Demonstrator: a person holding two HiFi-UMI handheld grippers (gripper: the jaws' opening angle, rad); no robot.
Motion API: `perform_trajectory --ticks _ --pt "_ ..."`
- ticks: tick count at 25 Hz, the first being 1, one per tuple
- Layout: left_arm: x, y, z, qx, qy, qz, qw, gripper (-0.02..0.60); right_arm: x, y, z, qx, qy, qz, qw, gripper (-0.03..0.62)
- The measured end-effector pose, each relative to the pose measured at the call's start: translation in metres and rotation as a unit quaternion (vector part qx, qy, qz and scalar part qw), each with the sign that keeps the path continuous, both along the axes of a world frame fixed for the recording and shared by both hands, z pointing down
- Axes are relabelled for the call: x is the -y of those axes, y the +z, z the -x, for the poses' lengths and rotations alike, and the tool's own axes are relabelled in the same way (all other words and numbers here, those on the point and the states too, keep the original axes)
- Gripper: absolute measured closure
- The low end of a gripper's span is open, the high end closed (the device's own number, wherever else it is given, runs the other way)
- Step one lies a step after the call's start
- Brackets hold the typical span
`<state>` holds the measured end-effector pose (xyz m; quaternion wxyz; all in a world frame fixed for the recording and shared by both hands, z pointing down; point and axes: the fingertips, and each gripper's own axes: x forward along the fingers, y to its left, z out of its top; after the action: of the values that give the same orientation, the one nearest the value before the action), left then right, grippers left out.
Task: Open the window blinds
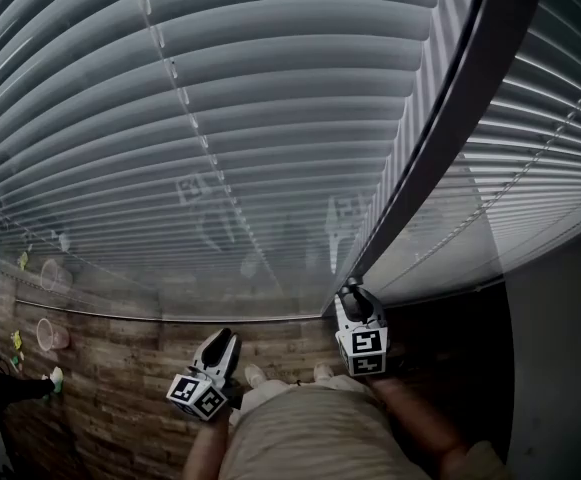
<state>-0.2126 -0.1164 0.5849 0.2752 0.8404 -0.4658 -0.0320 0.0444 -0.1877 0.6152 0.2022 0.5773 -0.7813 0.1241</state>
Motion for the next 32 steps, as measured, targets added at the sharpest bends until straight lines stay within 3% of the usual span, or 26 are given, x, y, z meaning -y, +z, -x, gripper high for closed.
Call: perform_trajectory --ticks 21,26,32 --pt "-0.008 -0.003 0.018 0.013 0.014 0.01 0.9998 0.476 0.005 0.02 -0.011 0.02 0.053 0.007 0.998 0.461" --pt "-0.008 -0.004 0.017 0.012 0.019 0.009 0.9997 0.476 0.005 0.022 -0.015 0.126 0.077 0.027 0.989 0.462" --pt "-0.009 -0.005 0.02 0.012 0.023 0.008 0.9996 0.474 0.005 0.028 -0.02 0.299 0.102 0.08 0.945 0.465"
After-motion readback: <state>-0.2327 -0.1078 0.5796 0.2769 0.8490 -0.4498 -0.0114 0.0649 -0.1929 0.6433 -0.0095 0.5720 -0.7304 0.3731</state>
